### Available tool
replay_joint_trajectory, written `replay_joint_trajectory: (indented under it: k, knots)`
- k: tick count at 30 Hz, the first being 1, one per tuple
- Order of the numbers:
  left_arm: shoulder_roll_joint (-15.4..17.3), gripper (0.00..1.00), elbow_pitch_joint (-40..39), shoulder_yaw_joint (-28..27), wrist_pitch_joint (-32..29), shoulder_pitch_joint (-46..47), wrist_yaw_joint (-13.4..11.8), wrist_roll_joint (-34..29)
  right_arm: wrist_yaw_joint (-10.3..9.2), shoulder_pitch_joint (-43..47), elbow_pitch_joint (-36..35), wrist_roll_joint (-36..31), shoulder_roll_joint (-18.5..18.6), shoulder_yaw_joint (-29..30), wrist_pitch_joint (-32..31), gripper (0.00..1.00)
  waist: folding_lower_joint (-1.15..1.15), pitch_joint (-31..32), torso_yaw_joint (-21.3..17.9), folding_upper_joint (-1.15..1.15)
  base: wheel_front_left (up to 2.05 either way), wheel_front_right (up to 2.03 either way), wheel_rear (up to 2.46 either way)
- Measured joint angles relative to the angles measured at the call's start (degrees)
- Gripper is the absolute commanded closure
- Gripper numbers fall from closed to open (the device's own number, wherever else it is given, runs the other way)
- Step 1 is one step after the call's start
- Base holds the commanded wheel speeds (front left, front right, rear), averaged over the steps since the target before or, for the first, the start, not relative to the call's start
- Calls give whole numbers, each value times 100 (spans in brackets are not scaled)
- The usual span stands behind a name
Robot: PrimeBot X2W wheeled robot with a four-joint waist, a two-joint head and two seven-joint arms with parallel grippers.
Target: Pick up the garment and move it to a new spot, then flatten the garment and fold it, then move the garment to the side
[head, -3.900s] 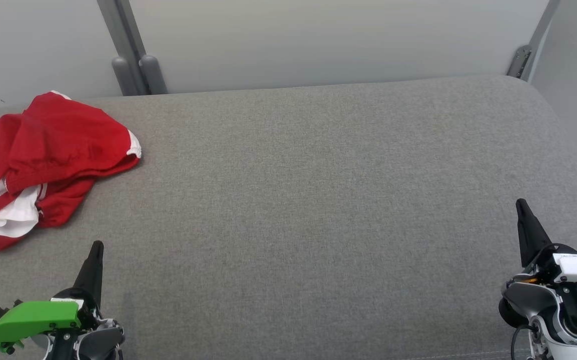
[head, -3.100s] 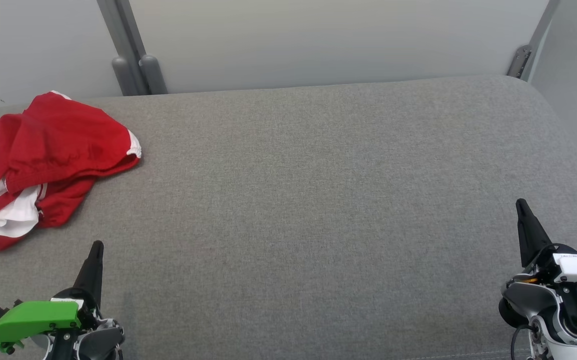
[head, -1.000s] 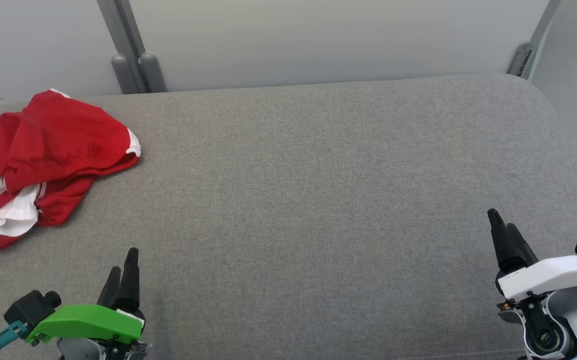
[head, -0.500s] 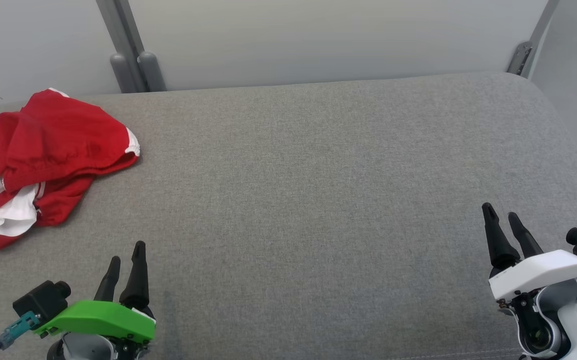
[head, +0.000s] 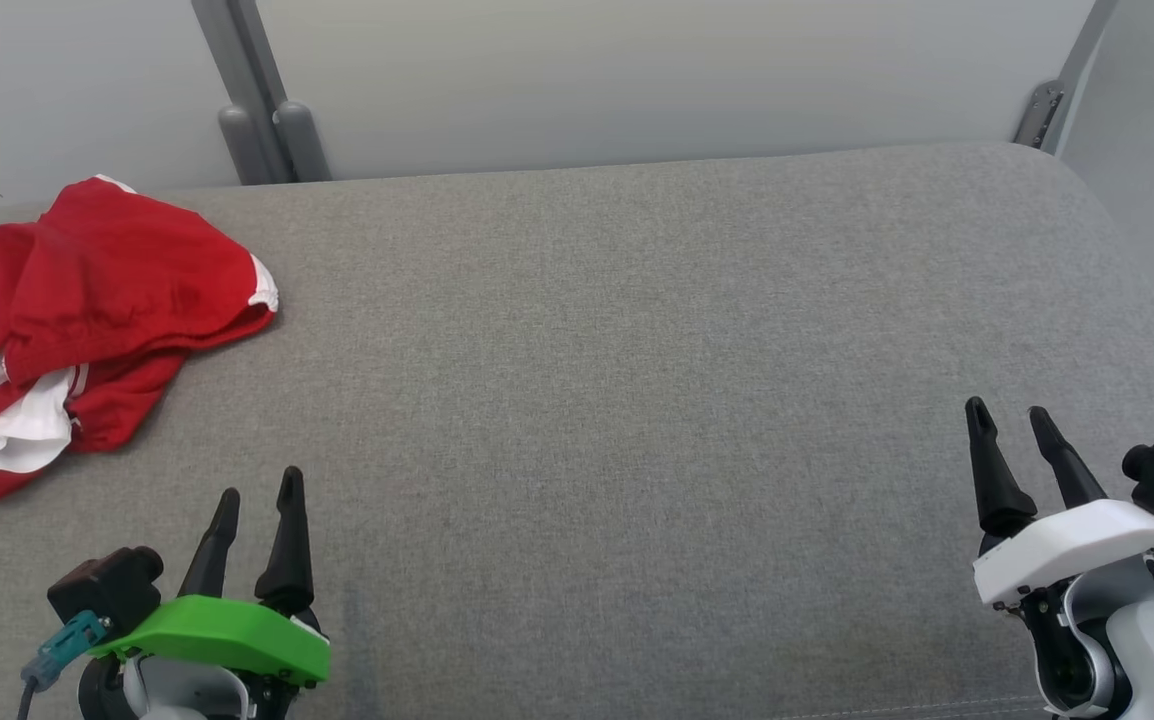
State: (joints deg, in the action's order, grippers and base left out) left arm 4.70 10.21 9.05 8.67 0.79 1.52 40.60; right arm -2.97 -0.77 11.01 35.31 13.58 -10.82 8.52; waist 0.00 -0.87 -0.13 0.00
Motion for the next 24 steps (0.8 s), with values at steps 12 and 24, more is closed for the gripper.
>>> replay_joint_trajectory:
  k: [12,24]
  knots:
    - [1,0,-165,54,224,-2,-2,-905,-155,-54,-175,-826,157,-97,212,0,0,16,-15,0,0,0,0]
    - [1,0,-310,70,483,-36,-3,-1883,-327,-54,-293,-1571,260,-77,476,0,0,19,-22,0,0,0,0]
